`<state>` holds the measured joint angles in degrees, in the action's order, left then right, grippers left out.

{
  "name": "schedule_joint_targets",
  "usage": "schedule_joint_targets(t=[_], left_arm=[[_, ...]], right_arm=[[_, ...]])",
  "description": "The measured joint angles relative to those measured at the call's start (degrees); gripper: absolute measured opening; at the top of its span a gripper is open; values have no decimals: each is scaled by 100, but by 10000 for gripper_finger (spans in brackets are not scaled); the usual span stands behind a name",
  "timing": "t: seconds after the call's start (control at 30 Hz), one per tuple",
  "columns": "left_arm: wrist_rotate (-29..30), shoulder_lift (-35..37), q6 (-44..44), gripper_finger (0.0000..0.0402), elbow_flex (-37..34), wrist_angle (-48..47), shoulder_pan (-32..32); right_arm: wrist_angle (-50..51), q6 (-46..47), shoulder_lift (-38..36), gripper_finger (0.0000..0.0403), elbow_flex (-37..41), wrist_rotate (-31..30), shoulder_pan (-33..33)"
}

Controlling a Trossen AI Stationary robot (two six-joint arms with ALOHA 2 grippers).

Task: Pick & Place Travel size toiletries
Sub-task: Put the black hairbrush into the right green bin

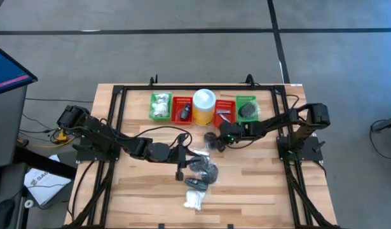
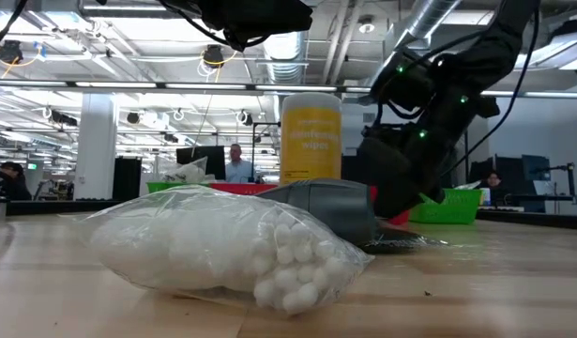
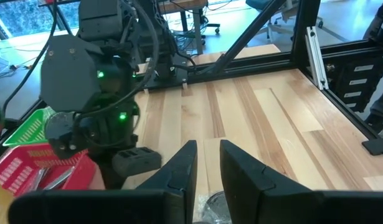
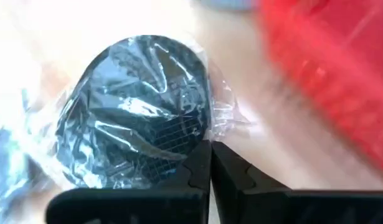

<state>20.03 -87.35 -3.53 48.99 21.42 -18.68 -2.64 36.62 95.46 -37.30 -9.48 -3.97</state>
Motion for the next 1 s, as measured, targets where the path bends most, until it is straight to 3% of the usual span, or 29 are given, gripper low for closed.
schedule_joint_targets(t=[0.33, 1.0], left_arm=[[-4, 0, 0, 60, 0, -2, 1], [-28, 0, 96, 60, 0, -2, -2]], right_arm=[[683, -272, -716, 0, -246, -149, 249], [2796, -376, -3127, 0, -265, -741, 362]])
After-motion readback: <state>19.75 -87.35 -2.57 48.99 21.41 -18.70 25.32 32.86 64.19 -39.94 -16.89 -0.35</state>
